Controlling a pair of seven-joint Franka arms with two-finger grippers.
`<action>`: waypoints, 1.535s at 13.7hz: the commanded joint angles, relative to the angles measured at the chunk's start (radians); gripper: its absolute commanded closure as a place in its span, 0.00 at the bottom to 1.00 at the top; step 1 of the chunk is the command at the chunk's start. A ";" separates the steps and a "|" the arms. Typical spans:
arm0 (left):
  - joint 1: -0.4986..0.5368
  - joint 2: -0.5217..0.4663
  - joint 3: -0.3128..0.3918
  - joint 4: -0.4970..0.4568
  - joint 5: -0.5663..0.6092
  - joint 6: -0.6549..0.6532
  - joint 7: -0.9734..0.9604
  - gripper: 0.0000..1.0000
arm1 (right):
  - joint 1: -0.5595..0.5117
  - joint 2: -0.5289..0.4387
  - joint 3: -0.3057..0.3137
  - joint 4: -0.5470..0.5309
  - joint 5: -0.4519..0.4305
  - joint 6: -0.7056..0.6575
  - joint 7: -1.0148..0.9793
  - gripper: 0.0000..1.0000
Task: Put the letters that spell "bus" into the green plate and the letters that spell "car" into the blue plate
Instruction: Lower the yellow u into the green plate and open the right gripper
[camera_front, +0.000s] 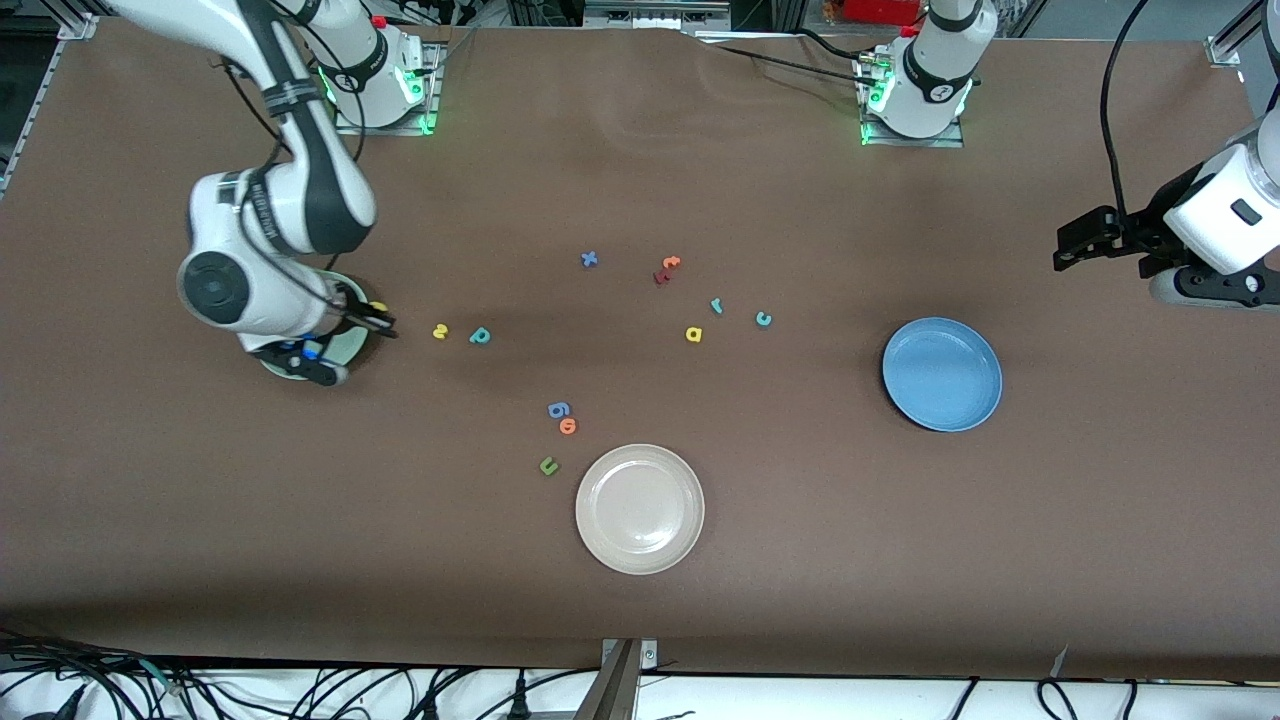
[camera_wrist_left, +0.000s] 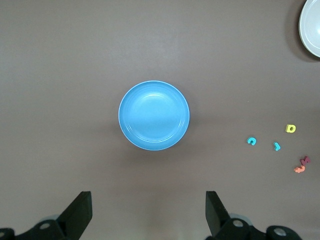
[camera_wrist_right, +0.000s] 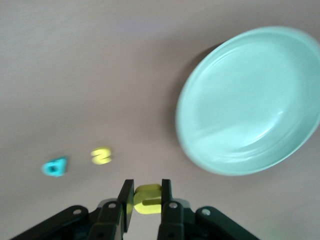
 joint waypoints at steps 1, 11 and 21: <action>-0.001 -0.004 0.001 0.006 0.020 -0.013 0.026 0.00 | -0.005 0.043 -0.085 0.002 0.012 -0.005 -0.196 0.96; -0.004 -0.004 0.001 0.006 0.020 -0.013 0.026 0.00 | -0.137 0.201 -0.127 0.002 0.020 0.088 -0.515 0.65; -0.004 -0.004 0.001 0.004 0.020 -0.013 0.026 0.00 | -0.126 0.064 0.064 0.018 0.037 0.003 -0.190 0.01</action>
